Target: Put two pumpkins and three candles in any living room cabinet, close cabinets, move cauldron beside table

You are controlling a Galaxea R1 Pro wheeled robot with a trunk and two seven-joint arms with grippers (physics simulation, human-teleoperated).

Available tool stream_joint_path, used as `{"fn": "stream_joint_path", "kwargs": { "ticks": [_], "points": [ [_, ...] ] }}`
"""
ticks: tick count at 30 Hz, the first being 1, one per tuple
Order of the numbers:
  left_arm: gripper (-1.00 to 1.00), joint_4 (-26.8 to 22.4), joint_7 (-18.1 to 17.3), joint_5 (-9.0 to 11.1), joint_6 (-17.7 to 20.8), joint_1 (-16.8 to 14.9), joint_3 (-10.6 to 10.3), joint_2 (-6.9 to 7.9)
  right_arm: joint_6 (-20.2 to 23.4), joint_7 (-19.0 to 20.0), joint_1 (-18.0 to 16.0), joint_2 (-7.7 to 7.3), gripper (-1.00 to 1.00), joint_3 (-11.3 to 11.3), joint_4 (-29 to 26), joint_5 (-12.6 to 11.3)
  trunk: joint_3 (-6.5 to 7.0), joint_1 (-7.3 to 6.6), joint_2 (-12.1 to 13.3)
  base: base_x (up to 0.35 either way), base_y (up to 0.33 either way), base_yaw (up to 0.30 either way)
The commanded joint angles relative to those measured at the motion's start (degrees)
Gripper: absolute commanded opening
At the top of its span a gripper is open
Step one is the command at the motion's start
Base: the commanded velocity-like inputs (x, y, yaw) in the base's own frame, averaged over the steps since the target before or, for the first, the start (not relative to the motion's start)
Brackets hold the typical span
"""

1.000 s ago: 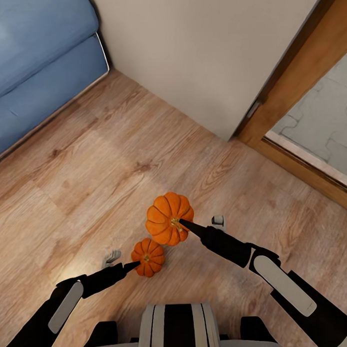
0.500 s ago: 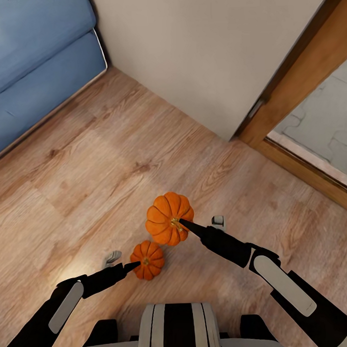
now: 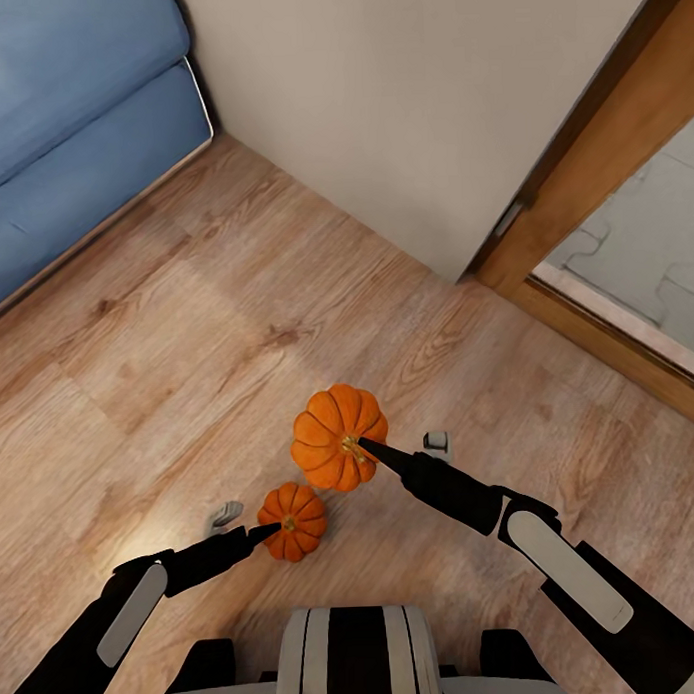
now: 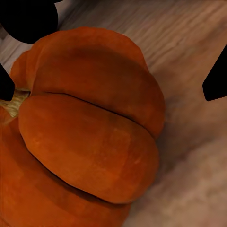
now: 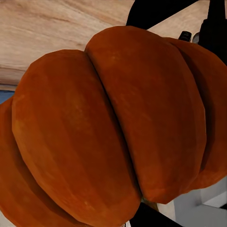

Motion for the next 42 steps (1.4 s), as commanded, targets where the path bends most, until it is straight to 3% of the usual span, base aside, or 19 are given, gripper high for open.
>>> {"fn": "stream_joint_path", "kwargs": {
  "ticks": [1,10,42],
  "points": [
    [1.0,-0.01,0.06,0.38,0.29,-0.02,-0.06,0.04,0.26,0.05,-0.04,-0.04,-1.0,0.06,0.0,-0.63,-0.03,-0.01,-0.01,0.0,-0.011,0.0],
    [1.0,-0.06,0.03,0.38,0.29,-0.02,-0.03,0.05,0.26,0.06,-0.03,-0.04,-1.0,0.06,-0.01,-0.63,-0.91,0.1,-0.06,0.0,-0.002,0.0],
    [1.0,-0.04,0.22,0.29,0.29,-0.02,-0.25,-0.04,0.26,0.06,-0.04,-0.12,-1.0,0.06,-0.01,-0.63,-0.91,0.1,-0.06,0.014,-0.046,0.0]
  ]
}}
